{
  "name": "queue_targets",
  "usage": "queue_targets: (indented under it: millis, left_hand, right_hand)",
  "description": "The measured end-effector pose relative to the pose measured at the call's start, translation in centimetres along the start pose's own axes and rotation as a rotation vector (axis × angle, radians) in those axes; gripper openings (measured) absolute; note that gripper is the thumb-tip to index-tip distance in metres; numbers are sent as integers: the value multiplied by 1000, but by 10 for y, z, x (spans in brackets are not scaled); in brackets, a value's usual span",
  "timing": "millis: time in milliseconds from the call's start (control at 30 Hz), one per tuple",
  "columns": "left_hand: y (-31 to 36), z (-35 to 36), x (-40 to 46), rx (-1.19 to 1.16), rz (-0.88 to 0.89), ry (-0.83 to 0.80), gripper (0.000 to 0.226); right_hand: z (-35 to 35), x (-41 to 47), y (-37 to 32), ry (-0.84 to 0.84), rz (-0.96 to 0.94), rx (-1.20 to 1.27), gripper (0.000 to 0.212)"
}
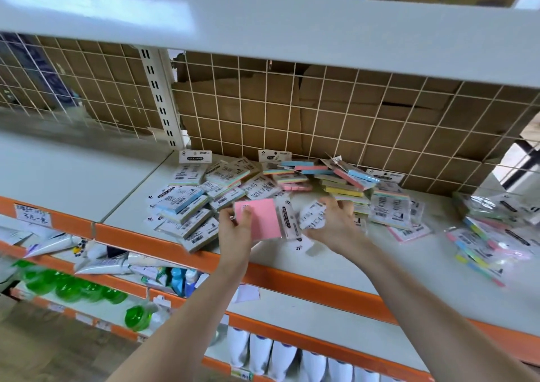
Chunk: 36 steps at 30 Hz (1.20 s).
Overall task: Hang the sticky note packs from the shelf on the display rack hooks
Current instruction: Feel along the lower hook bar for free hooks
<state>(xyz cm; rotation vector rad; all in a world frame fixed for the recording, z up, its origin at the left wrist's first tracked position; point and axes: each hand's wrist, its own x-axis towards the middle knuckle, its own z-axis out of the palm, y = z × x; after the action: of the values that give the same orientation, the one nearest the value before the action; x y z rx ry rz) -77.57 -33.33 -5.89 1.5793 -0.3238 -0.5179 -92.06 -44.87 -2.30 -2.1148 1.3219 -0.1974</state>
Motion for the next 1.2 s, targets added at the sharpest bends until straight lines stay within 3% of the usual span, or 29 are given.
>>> queue_targets:
  millis: [100,167,267,433,533,667,933,1033,1100,1200]
  left_hand:
    - [3,0,-2,-51,-28,-28,16]
    - [7,1,-5,-66,-31,-40,9]
    - [16,7,-11,-76,-37,-68,17]
    - [29,32,-22,-253,-124,-210,20]
    - [34,52,-30,-288,-152,-248,26]
    - [40,82,-53,-334,-121,-370,43]
    - [41,135,-125,-294,-138,-556,44]
    - [42,154,-156,-331,-157,-575,39]
    - [42,164,-175,-326,-163,-592,34]
    - [38,179,-205,-301,-157,-623,26]
  right_hand:
    - [-11,0,12,140,56,373,61]
    - [-16,-3,20,219,78,587,65]
    - [-24,-10,27,330,97,836,59]
    - [-38,-18,39,485,130,986,32]
    - [-49,-31,47,547,143,1035,34]
    - [-71,-53,66,466,168,1193,38]
    - [-108,-100,122,321,196,1646,37]
    - [-119,-120,151,206,127,1651,38]
    - [-123,-138,166,277,55,1518,38]
    - [-134,-164,188,363,76,1049,26]
